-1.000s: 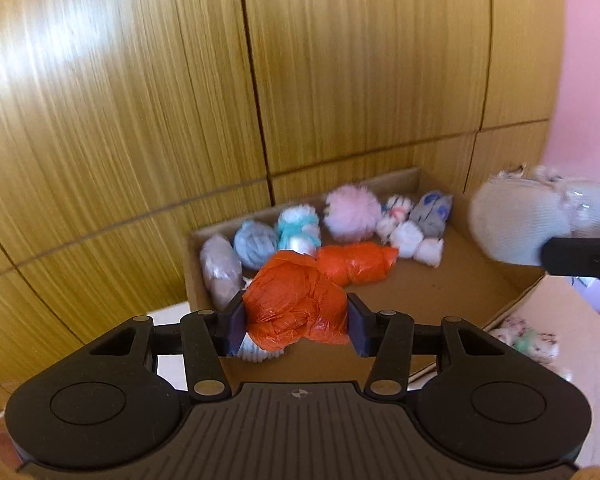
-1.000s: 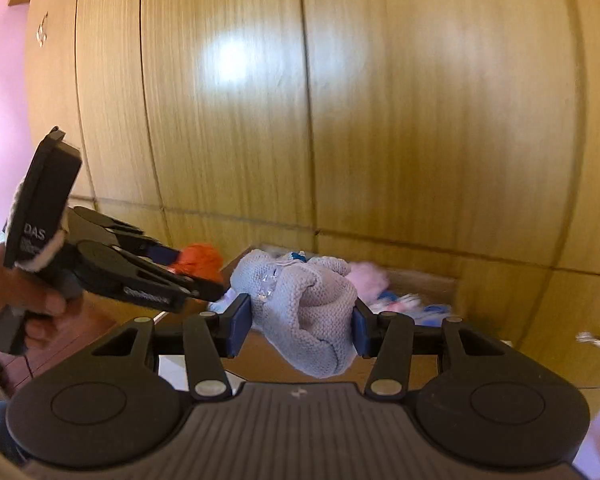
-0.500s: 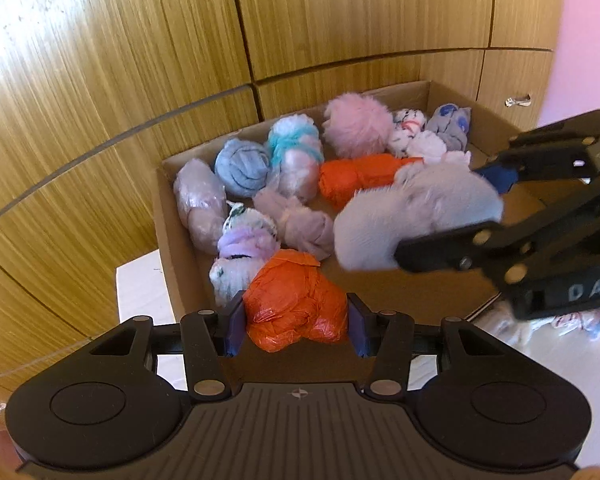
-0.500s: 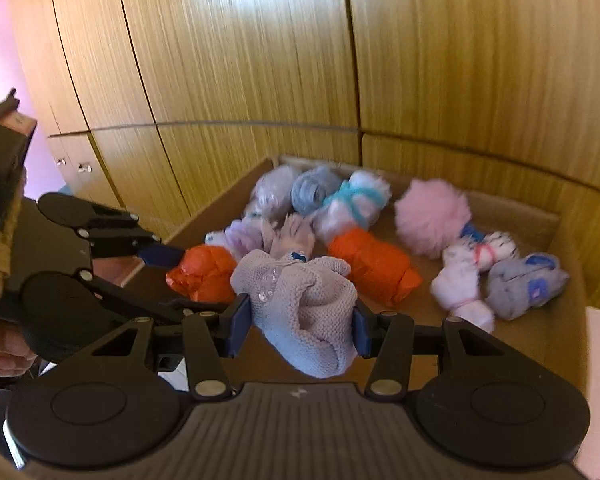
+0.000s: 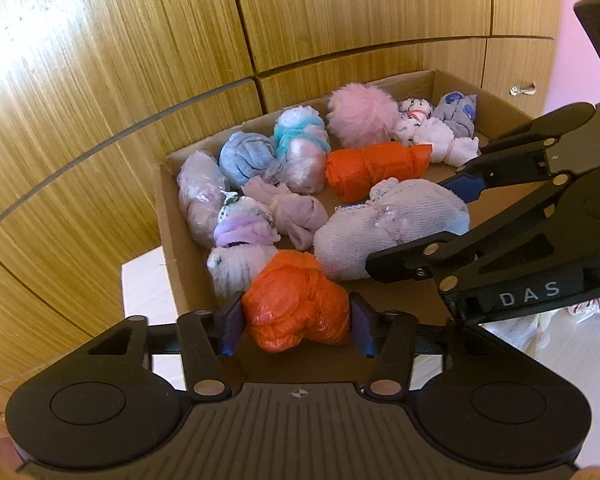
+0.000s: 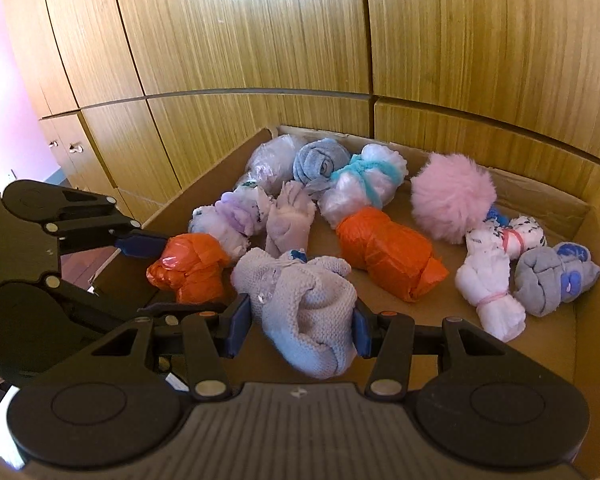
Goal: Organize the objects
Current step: 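Carry both bundles into the box and open the left tool, then lower the grey sock into the box and open the right tool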
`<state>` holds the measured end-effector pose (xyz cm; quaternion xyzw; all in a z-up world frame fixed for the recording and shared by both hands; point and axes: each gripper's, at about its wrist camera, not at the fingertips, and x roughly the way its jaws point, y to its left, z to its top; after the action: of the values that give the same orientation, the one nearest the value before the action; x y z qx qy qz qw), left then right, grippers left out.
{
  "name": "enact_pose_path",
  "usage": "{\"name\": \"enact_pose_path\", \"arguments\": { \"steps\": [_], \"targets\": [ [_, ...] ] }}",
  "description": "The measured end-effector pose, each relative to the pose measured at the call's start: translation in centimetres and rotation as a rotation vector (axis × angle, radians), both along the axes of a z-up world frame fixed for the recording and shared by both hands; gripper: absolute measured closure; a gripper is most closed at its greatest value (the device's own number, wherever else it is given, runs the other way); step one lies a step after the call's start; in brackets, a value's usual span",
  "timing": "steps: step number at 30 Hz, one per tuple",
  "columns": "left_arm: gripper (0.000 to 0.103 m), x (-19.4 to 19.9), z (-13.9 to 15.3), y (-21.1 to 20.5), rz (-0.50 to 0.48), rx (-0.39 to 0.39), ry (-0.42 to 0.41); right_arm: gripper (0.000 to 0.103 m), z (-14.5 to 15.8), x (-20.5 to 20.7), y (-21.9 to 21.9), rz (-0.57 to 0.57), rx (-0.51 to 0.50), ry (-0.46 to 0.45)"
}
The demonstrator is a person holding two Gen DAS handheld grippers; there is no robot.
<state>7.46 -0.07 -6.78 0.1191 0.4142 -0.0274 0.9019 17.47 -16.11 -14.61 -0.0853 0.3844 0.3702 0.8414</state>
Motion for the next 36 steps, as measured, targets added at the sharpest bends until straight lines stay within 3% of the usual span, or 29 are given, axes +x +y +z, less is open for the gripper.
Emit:
{"name": "enact_pose_path", "arguments": {
  "steps": [3,12,23,30,36],
  "targets": [
    [0.026,-0.3,0.3,0.0,-0.002,0.014,-0.017,0.055,0.1,-0.1,-0.1,0.001,0.000,0.005],
    [0.017,-2.4,1.6,-0.1,-0.027,0.030,-0.065,0.055,-0.1,-0.8,0.4,0.009,-0.008,0.004],
    [0.014,-4.1,2.7,0.9,0.020,0.009,-0.081,0.046,-0.3,-2.8,1.0,0.022,-0.042,-0.028],
    [0.012,-5.1,3.0,0.5,0.039,-0.005,-0.070,0.031,1.2,-4.3,-0.3,-0.004,-0.033,-0.074],
    [0.011,-6.1,3.8,0.1,0.054,-0.015,-0.080,0.030,3.1,-6.7,-1.9,-0.013,-0.008,-0.113]
  ]
}}
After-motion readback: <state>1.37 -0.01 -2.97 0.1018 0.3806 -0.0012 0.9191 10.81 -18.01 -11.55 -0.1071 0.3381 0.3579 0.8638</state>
